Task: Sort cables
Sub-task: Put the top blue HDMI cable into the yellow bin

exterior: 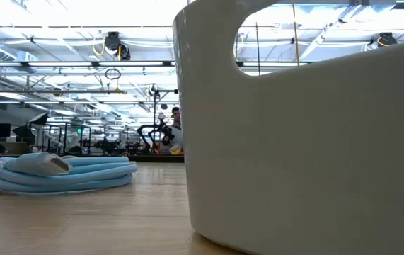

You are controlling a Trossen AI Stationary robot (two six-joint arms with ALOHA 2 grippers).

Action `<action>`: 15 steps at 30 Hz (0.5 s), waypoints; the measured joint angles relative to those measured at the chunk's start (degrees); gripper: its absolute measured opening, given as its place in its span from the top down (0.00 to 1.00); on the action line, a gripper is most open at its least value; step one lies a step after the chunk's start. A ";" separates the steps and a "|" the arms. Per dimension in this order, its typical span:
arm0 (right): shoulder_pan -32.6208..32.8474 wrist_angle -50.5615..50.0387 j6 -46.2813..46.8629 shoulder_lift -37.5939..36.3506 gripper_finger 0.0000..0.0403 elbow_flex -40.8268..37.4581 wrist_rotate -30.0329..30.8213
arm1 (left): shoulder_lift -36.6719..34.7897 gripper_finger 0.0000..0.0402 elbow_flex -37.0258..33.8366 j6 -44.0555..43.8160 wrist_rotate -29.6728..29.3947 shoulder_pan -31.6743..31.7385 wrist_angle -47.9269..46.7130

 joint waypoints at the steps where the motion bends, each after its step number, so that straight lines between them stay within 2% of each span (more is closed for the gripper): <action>1: 0.20 0.00 0.28 0.00 0.67 0.00 0.02 | 1.03 0.91 0.00 0.00 0.04 -0.21 1.31; 7: 0.97 0.02 1.09 0.00 0.67 0.00 0.04 | 5.42 0.91 0.00 -0.54 -0.18 -1.52 3.90; 15: 1.16 1.01 1.28 0.00 0.67 0.00 0.02 | 5.82 0.91 0.00 -0.01 -5.70 -3.47 3.25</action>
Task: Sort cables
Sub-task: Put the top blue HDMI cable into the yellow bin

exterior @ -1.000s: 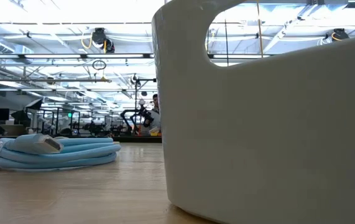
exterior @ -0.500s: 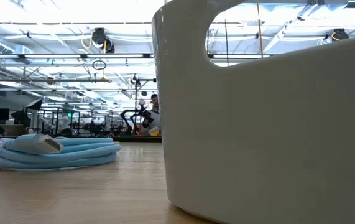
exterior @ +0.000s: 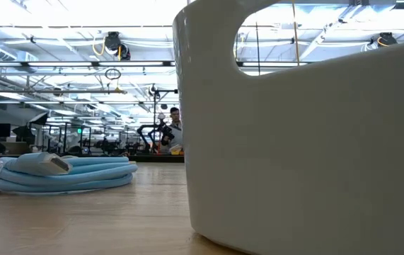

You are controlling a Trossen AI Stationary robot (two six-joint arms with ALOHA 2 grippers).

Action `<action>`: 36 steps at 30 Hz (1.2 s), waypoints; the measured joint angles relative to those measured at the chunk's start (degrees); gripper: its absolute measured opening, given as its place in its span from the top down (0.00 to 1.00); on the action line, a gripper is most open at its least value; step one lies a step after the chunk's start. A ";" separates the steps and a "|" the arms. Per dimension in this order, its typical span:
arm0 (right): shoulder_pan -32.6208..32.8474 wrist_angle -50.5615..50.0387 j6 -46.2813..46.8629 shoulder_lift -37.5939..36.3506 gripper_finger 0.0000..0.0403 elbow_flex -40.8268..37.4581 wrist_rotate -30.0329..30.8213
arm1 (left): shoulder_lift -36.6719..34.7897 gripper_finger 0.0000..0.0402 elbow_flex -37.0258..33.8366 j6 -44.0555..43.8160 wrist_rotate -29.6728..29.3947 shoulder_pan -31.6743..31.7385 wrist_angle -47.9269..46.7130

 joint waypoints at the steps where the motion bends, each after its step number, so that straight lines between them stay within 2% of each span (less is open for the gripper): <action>1: 0.09 0.33 -0.04 0.00 0.67 0.00 -0.01 | 0.00 0.91 0.00 0.05 -0.60 -0.17 -0.26; 14: 1.01 1.47 -0.50 0.00 0.67 0.00 -0.01 | 0.00 0.91 0.00 -1.53 -1.76 -0.27 -1.91; 19: 1.81 1.48 -0.43 0.00 0.67 0.00 0.05 | 0.00 0.77 0.00 -3.07 -2.41 -0.28 -5.01; 22: 2.07 1.71 -0.43 0.00 0.67 0.00 0.07 | 0.00 0.74 0.00 -3.66 -2.43 -0.60 -7.36; 32: 2.55 1.89 -0.43 -0.02 0.67 0.00 0.10 | -0.04 0.83 0.00 -6.21 -1.84 -1.33 -11.85; 36: 2.55 2.32 -0.43 -0.02 0.67 0.00 0.07 | -0.09 0.82 0.00 -7.90 -1.77 -2.11 -14.33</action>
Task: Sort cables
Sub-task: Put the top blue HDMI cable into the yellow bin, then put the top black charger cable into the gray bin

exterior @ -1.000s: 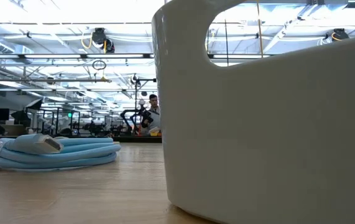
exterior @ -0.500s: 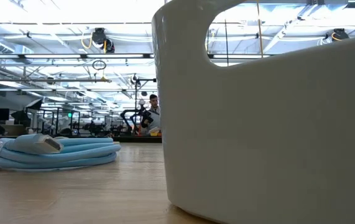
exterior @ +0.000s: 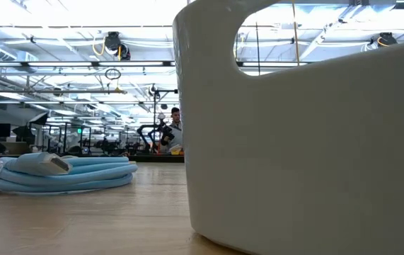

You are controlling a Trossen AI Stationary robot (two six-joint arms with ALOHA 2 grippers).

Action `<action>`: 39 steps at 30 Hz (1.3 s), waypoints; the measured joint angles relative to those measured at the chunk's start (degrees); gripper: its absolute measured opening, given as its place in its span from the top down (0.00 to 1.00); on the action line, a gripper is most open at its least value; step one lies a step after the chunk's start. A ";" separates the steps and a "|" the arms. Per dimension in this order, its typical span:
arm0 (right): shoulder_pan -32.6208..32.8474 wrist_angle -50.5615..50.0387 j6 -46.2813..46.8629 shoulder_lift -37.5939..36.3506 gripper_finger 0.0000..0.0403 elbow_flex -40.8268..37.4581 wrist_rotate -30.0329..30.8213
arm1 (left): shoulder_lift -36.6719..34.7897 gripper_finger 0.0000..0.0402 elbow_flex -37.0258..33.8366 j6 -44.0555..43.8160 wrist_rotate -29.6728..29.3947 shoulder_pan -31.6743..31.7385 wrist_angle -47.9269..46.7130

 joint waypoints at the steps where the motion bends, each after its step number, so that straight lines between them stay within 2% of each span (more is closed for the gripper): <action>1: 0.00 0.07 0.00 0.00 0.67 0.00 -0.01 | 0.00 0.81 0.00 -0.29 0.00 -0.10 -0.27; 12: 0.00 2.98 -1.50 0.00 0.67 0.00 -0.01 | -0.22 0.65 0.00 -1.70 -0.23 -0.67 -1.61; 19: 0.00 3.17 -1.54 0.00 0.67 0.00 -0.01 | -4.27 0.56 0.00 -1.31 -5.80 -0.81 -3.77; 24: 0.00 2.96 -1.51 0.00 0.67 0.00 -0.01 | -7.52 0.55 0.00 -0.18 -8.71 0.06 -8.39; 27: 0.00 2.20 -1.18 0.00 0.67 0.02 -0.03 | -8.95 0.57 0.00 3.40 -7.43 4.30 -12.66; 32: -0.29 -4.21 2.81 0.00 0.67 0.01 0.00 | -10.56 0.61 0.00 12.86 -5.19 16.09 -19.75; 36: -0.88 -9.67 6.33 0.00 0.67 0.01 0.05 | -13.07 0.63 0.02 20.64 -7.47 26.79 -28.04; 39: -1.62 -13.42 7.99 0.00 0.67 0.02 0.05 | -15.24 0.63 0.02 23.77 -9.01 35.86 -37.61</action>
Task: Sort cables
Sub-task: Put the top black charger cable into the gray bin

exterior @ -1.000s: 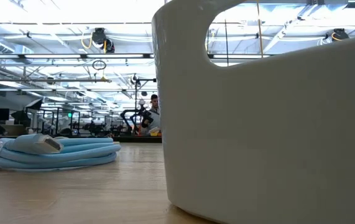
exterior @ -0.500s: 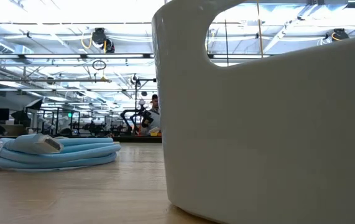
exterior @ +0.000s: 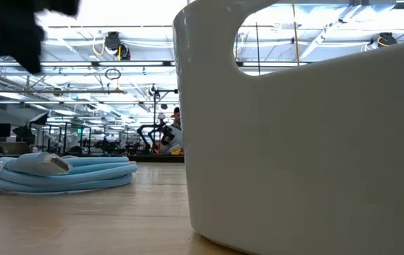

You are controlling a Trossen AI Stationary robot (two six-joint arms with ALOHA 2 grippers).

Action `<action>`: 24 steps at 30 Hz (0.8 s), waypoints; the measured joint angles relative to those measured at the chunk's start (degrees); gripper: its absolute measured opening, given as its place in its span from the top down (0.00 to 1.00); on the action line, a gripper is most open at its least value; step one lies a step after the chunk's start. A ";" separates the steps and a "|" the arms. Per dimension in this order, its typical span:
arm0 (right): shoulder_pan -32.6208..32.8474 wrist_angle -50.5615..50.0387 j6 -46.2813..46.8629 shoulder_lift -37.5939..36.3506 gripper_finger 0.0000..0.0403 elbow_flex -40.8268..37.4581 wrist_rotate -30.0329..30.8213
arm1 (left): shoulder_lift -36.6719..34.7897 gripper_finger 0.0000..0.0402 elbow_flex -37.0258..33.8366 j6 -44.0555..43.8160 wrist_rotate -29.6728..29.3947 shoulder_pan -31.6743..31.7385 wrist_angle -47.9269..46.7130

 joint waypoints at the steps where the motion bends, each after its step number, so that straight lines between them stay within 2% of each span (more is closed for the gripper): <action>1: -0.52 -1.37 0.81 0.00 0.67 0.00 -0.01 | -0.61 0.63 0.00 0.30 -0.08 3.35 -3.32; 4: -2.75 -4.33 2.89 -0.04 0.67 -0.80 0.03 | -1.02 0.63 -0.02 0.09 -0.06 14.55 -10.87; 6: -4.63 -4.66 3.01 -0.07 0.67 -2.50 -0.04 | -0.94 0.63 -0.02 2.84 -0.11 21.46 -10.63; 9: -7.57 -4.57 2.62 -0.04 0.67 -5.20 -1.53 | -0.81 0.63 -0.02 10.19 0.43 30.47 -3.12; 14: -12.50 0.28 -1.83 -0.04 0.67 -8.83 -9.78 | 1.18 0.63 0.00 16.18 1.72 43.75 6.39; 19: -14.81 7.91 -8.03 -0.69 0.67 -9.51 -13.18 | 5.21 0.63 0.00 19.69 6.56 52.41 10.38; 24: -16.32 11.34 -13.42 -2.59 0.67 -9.53 -13.42 | 10.67 0.63 0.00 21.17 8.00 56.43 11.06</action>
